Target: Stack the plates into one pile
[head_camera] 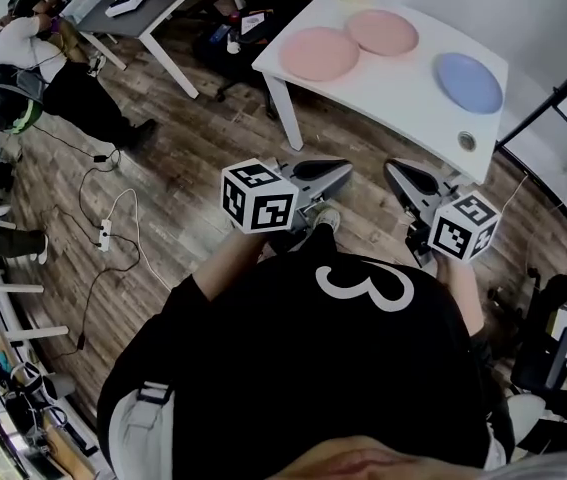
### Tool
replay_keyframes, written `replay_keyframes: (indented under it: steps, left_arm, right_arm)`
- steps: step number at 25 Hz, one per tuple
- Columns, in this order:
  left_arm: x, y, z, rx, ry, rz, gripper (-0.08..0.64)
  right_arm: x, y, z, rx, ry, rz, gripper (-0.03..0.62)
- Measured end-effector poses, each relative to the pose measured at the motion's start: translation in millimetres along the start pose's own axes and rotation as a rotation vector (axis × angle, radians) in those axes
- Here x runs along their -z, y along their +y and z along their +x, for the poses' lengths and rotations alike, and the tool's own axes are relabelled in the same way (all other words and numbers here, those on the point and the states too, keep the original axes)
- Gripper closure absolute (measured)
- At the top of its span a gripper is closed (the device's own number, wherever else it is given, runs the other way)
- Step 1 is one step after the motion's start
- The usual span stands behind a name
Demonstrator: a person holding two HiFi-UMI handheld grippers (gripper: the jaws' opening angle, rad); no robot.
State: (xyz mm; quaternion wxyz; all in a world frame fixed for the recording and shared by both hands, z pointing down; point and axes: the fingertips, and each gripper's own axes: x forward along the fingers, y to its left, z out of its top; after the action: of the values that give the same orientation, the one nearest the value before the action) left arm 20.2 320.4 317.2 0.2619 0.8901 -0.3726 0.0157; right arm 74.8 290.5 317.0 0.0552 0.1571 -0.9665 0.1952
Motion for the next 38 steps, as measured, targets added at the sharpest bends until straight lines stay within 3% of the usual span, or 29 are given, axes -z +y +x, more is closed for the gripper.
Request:
replay_keyframes:
  steps: [12, 22, 29, 38]
  left_arm:
    - [-73.9, 131.9, 53.4, 0.036, 0.058, -0.082, 0.543]
    - [-116.9, 250.7, 77.3, 0.000, 0.069, -0.114, 0.543]
    - [-131.4, 323.7, 81.3, -0.057, 0.068, -0.152, 0.543]
    - [-130.1, 366.0, 66.2, -0.113, 0.064, -0.182, 0.541]
  right_arm:
    - [-46.3, -108.7, 96.4, 0.065, 0.022, 0.090, 0.566]
    - [-71.7, -187.4, 188.6, 0.093, 0.083, 0.141, 0.566]
    - [-79.6, -230.0, 232.3, 0.104, 0.093, 0.188, 0.566]
    - [-75.7, -250.1, 250.1, 0.129, 0.106, 0.233, 0.566]
